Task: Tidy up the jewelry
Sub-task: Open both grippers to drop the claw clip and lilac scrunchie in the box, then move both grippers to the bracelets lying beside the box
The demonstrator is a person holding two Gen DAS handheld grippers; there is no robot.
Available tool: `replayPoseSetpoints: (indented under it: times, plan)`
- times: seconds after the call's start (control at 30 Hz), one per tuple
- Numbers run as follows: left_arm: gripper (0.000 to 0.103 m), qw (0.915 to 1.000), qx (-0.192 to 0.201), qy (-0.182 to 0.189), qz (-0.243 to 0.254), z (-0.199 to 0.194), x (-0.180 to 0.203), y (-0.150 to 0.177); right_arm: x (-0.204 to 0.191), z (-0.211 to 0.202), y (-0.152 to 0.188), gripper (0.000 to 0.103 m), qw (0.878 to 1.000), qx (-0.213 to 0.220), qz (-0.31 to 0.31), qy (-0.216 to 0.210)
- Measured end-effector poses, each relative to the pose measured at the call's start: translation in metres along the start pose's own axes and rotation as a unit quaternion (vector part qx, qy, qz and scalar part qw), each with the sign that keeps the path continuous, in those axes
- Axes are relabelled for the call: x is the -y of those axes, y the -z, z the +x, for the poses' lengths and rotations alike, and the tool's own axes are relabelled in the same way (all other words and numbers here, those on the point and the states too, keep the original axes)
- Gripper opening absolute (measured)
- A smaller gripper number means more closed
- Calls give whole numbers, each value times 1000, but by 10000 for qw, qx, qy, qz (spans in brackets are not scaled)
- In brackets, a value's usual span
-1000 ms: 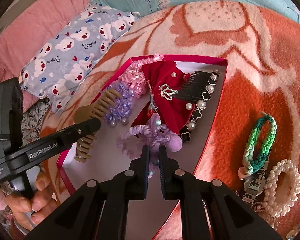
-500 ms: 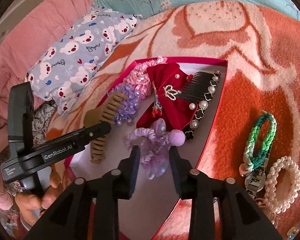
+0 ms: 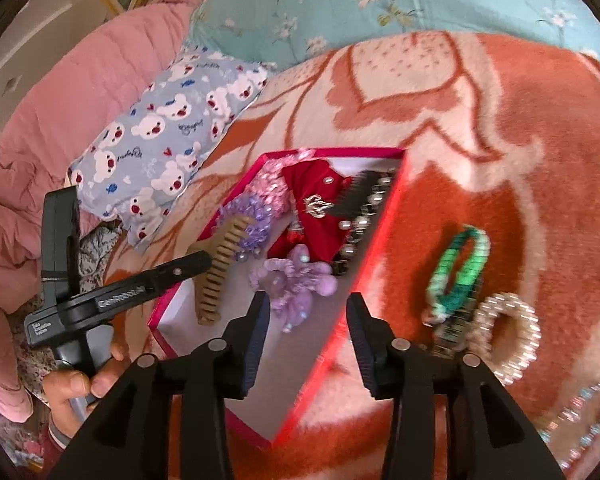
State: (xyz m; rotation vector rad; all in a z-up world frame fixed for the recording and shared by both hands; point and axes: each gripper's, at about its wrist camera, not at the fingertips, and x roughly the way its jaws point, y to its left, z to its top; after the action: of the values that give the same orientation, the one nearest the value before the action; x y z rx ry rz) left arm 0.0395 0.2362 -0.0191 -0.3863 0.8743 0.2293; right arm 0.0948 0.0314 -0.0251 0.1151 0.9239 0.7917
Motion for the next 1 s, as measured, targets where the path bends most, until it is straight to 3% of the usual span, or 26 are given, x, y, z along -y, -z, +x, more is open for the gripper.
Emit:
replayPoseSetpoints:
  times: [0.63, 1.0]
  plan:
    - [60, 9986, 75, 375, 366, -30, 45, 14, 89, -94, 39, 45, 9929, 422, 715, 847]
    - [60, 9927, -76, 780, 922, -32, 107, 30, 127, -127, 58, 45, 9849, 581, 1077, 1220]
